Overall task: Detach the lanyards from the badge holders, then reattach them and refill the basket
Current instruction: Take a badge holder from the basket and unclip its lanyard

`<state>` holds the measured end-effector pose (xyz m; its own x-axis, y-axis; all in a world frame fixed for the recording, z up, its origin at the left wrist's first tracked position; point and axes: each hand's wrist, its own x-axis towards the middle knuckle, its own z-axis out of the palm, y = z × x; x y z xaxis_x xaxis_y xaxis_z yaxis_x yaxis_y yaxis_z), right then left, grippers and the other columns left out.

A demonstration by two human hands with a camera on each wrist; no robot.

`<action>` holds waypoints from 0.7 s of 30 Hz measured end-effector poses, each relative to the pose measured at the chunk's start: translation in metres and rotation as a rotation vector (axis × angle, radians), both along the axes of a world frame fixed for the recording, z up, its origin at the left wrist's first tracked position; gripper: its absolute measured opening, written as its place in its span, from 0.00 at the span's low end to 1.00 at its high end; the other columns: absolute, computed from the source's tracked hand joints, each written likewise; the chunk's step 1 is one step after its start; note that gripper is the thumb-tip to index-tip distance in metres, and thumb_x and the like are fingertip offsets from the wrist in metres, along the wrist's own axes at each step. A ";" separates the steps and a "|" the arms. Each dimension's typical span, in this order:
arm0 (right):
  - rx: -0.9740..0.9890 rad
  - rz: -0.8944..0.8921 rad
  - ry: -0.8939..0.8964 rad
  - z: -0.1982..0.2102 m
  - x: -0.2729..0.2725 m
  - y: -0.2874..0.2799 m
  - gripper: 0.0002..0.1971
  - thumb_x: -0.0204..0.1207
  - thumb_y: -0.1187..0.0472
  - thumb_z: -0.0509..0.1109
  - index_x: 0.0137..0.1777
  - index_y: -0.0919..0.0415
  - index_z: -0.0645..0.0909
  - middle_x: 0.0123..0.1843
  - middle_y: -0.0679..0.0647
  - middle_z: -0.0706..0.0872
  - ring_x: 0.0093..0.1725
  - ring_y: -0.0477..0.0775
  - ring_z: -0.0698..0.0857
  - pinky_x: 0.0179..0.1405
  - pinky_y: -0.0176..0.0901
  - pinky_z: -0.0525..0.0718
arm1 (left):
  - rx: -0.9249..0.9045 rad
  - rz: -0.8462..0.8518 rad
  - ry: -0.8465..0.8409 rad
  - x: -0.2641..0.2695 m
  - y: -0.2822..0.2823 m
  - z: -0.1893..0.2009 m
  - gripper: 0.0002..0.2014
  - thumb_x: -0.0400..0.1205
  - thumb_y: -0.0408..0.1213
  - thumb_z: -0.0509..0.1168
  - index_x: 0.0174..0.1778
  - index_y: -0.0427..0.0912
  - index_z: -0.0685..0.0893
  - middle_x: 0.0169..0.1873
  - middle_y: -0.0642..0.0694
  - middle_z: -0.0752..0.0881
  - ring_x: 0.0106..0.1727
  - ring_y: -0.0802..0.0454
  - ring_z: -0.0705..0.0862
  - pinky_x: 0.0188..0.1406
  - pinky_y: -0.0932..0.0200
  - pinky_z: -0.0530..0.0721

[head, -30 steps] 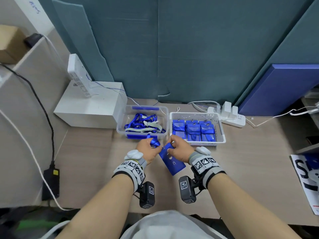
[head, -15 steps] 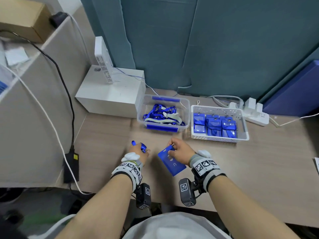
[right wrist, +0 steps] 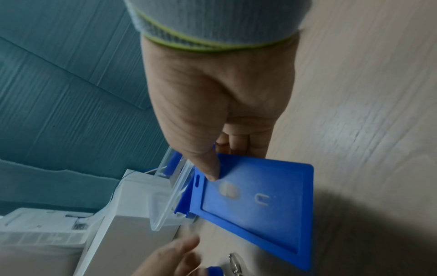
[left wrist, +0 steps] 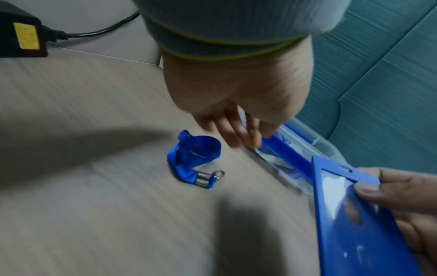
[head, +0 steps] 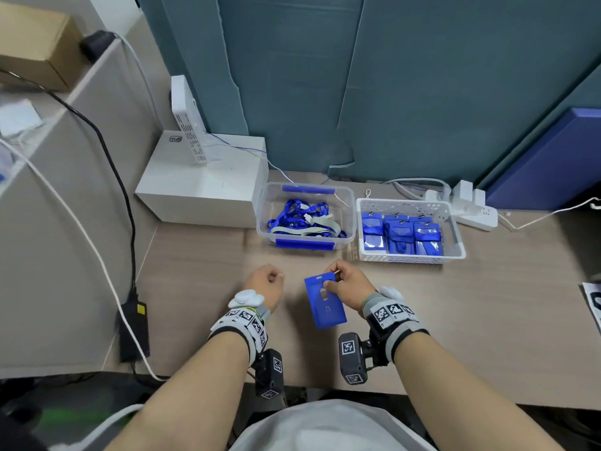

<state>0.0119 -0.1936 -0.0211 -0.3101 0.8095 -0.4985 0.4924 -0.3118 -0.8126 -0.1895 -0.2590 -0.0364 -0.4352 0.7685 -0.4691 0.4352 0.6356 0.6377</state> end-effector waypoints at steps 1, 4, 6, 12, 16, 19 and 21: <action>0.003 -0.020 0.013 -0.001 0.002 0.000 0.11 0.77 0.78 0.69 0.46 0.61 0.78 0.35 0.54 0.87 0.31 0.49 0.87 0.38 0.40 0.84 | 0.017 -0.022 -0.138 0.008 0.004 0.003 0.05 0.80 0.46 0.65 0.44 0.52 0.85 0.40 0.44 0.88 0.36 0.42 0.87 0.35 0.53 0.87; 0.016 -0.064 0.013 -0.003 0.014 0.000 0.12 0.77 0.77 0.70 0.45 0.59 0.77 0.34 0.52 0.87 0.31 0.48 0.86 0.37 0.41 0.81 | 0.019 -0.102 -0.422 0.037 0.014 0.016 0.04 0.86 0.33 0.66 0.46 0.40 0.82 0.38 0.40 0.88 0.29 0.52 0.86 0.23 0.70 0.78; 0.008 -0.111 0.030 -0.002 0.031 0.001 0.12 0.78 0.76 0.70 0.45 0.59 0.76 0.33 0.55 0.88 0.31 0.49 0.86 0.37 0.40 0.82 | 0.052 -0.180 -0.486 0.061 0.021 0.021 0.05 0.85 0.25 0.65 0.44 0.37 0.80 0.33 0.41 0.85 0.23 0.60 0.84 0.21 0.73 0.76; -0.070 -0.254 -0.032 -0.015 0.099 -0.002 0.09 0.77 0.72 0.75 0.45 0.58 0.80 0.32 0.52 0.86 0.38 0.58 0.86 0.43 0.56 0.85 | 0.037 -0.268 -0.474 0.119 0.040 -0.002 0.12 0.84 0.22 0.65 0.38 0.42 0.79 0.30 0.41 0.84 0.23 0.57 0.83 0.20 0.72 0.75; -0.147 -0.230 -0.195 -0.028 0.147 -0.008 0.10 0.73 0.69 0.76 0.43 0.54 0.80 0.32 0.49 0.81 0.34 0.54 0.82 0.40 0.52 0.84 | -0.015 -0.294 -0.440 0.162 0.046 -0.021 0.10 0.83 0.24 0.67 0.39 0.42 0.82 0.28 0.44 0.85 0.24 0.54 0.82 0.22 0.67 0.77; -0.153 -0.285 -0.258 -0.035 0.181 -0.008 0.10 0.70 0.70 0.77 0.41 0.56 0.80 0.30 0.49 0.81 0.32 0.56 0.80 0.38 0.56 0.87 | -0.049 -0.283 -0.376 0.200 0.049 -0.035 0.04 0.81 0.27 0.70 0.43 0.40 0.85 0.26 0.46 0.87 0.22 0.56 0.82 0.28 0.63 0.79; -0.161 -0.332 -0.311 -0.044 0.204 -0.004 0.10 0.67 0.68 0.79 0.39 0.55 0.82 0.30 0.48 0.84 0.30 0.54 0.82 0.39 0.56 0.90 | -0.078 -0.242 -0.350 0.225 0.051 -0.042 0.05 0.79 0.28 0.72 0.45 0.40 0.84 0.28 0.44 0.89 0.21 0.56 0.81 0.24 0.64 0.77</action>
